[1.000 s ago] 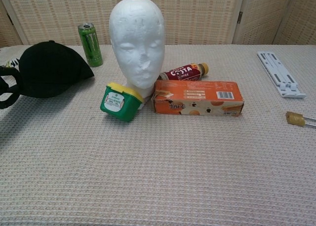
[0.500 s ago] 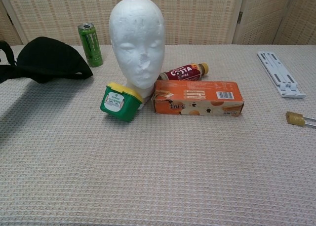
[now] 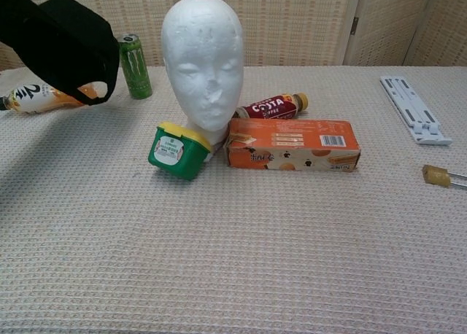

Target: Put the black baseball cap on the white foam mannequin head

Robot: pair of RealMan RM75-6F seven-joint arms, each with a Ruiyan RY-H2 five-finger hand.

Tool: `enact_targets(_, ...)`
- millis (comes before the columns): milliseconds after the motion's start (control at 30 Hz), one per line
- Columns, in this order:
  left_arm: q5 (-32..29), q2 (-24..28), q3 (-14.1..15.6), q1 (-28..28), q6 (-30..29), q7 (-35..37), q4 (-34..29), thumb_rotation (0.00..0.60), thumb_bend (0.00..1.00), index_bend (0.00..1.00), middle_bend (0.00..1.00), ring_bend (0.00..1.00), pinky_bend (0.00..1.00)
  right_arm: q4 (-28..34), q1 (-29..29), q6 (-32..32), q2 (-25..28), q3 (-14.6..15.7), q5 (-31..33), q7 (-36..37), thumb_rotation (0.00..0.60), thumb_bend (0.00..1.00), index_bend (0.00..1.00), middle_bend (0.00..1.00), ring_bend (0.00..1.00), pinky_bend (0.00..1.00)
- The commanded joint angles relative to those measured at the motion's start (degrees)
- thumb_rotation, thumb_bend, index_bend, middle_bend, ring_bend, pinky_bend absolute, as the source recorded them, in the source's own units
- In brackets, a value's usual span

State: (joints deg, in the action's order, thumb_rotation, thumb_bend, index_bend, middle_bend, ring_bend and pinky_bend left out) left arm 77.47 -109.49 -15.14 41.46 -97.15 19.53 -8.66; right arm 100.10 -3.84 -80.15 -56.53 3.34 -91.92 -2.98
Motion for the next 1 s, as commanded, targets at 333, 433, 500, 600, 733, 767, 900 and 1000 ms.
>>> enact_targets(333, -1.9, 4.1, -3.6, 11.3, -0.6, -4.9, -4.4, 0.6, 0.52, 0.73, 1.0, 1.0, 1.0, 0.2, -0.4, 1.1, 0.7, -0.8, 2.2, 0.7, 0.6, 0.0, 0.0, 0.0, 0.0, 0.0)
enact_targets(433, -1.4, 4.0, -3.5, 13.6, -0.6, -6.4, -5.2, 0.6, 0.52, 0.73, 1.0, 1.0, 1.0, 0.0, -0.6, 1.6, 0.8, -1.3, 3.5, 1.2, 0.6, 0.0, 0.0, 0.0, 0.0, 0.0)
enact_targets(500, -1.0, 3.7, -3.4, 14.9, -0.9, -7.4, -5.9, 0.6, 0.52, 0.73, 1.0, 1.0, 1.0, -0.1, -0.8, 1.9, 1.0, -1.6, 4.1, 1.6, 0.6, 0.0, 0.0, 0.0, 0.0, 0.0)
enact_targets(600, -0.6, 2.9, -3.3, 16.6, -1.0, -8.9, -7.0, 0.6, 0.52, 0.73, 1.0, 1.0, 1.0, 0.0, -0.9, 2.3, 1.4, -1.6, 4.4, 2.2, 0.6, 0.0, 0.0, 0.0, 0.0, 0.0)
enact_targets(733, 0.3, 1.9, -2.8, 18.2, -2.0, -10.5, -8.3, 0.6, 0.52, 0.73, 1.0, 1.0, 1.0, 0.1, -0.7, 1.5, 2.1, -1.8, 4.0, 3.7, 0.6, 0.0, 0.0, 0.0, 0.0, 0.0)
enact_targets(767, 0.4, 1.7, -2.8, 18.5, -2.2, -10.8, -8.7, 0.6, 0.52, 0.73, 1.0, 1.0, 1.0, 0.0, -0.6, 1.4, 2.3, -1.8, 3.9, 4.0, 0.6, 0.0, 0.0, 0.0, 0.0, 0.0)
enact_targets(900, 1.6, 0.8, -2.2, 20.2, -2.8, -12.6, -10.1, 0.6, 0.52, 0.73, 1.0, 1.0, 1.0, -0.1, -0.6, 1.4, 2.8, -1.7, 3.6, 5.1, 0.6, 0.0, 0.0, 0.0, 0.0, 0.0)
enact_targets(1000, 2.8, 0.3, -1.3, 20.6, -3.7, -13.9, -11.3, 0.6, 0.52, 0.73, 1.0, 1.0, 1.0, -0.1, -0.6, 1.0, 3.1, -1.6, 3.0, 5.8, 0.6, 0.0, 0.0, 0.0, 0.0, 0.0)
